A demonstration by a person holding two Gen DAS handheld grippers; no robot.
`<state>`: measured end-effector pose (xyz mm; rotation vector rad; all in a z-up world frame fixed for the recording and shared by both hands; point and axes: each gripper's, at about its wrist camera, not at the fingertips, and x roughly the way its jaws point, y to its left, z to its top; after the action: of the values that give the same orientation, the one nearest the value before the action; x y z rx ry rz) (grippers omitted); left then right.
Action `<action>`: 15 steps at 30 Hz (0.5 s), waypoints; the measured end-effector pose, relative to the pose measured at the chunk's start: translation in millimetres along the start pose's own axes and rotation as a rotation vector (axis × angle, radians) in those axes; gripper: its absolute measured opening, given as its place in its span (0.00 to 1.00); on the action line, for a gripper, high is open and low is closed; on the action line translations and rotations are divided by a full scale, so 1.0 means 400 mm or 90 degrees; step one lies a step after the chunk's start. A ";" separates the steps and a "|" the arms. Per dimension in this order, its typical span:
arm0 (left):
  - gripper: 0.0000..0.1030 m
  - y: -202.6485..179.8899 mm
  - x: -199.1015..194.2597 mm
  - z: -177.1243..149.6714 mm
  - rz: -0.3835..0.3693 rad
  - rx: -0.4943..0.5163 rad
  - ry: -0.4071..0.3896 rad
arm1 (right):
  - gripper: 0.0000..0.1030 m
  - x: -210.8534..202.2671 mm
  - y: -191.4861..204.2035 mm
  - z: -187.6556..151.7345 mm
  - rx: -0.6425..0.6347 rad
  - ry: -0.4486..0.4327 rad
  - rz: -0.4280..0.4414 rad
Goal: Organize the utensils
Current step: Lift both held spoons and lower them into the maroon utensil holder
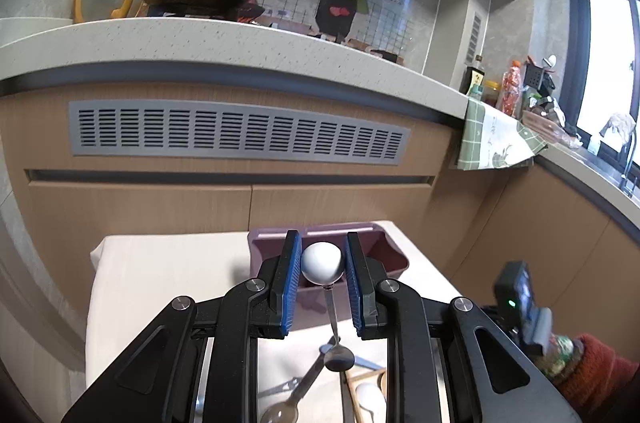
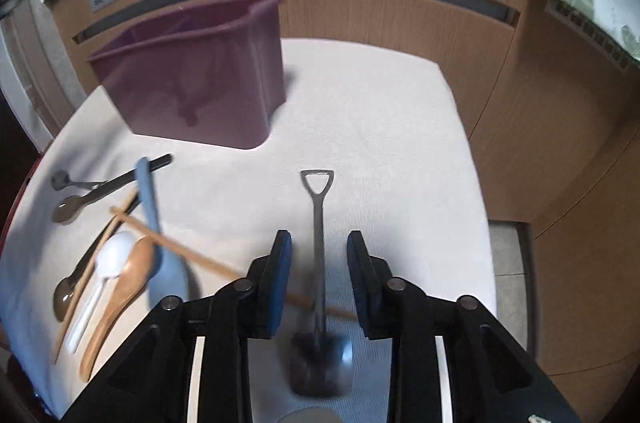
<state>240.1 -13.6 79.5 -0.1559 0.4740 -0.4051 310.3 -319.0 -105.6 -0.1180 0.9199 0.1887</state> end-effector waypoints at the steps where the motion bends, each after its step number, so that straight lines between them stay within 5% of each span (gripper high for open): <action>1: 0.22 0.000 -0.003 -0.004 0.004 0.000 0.003 | 0.22 0.020 -0.003 0.009 -0.004 0.011 0.000; 5: 0.22 0.002 -0.017 -0.012 0.010 0.002 0.009 | 0.05 0.053 0.003 0.020 -0.017 0.039 -0.006; 7: 0.22 0.002 -0.021 -0.019 0.009 0.002 0.011 | 0.05 0.039 0.013 0.013 -0.021 0.039 -0.009; 15: 0.22 0.004 -0.011 -0.026 0.007 -0.009 0.022 | 0.05 -0.160 0.020 -0.023 0.057 -0.122 0.015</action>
<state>232.2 -10.9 71.8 -0.1600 0.5121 -0.3949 263.6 -319.9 -60.1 -0.0056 0.7379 0.1771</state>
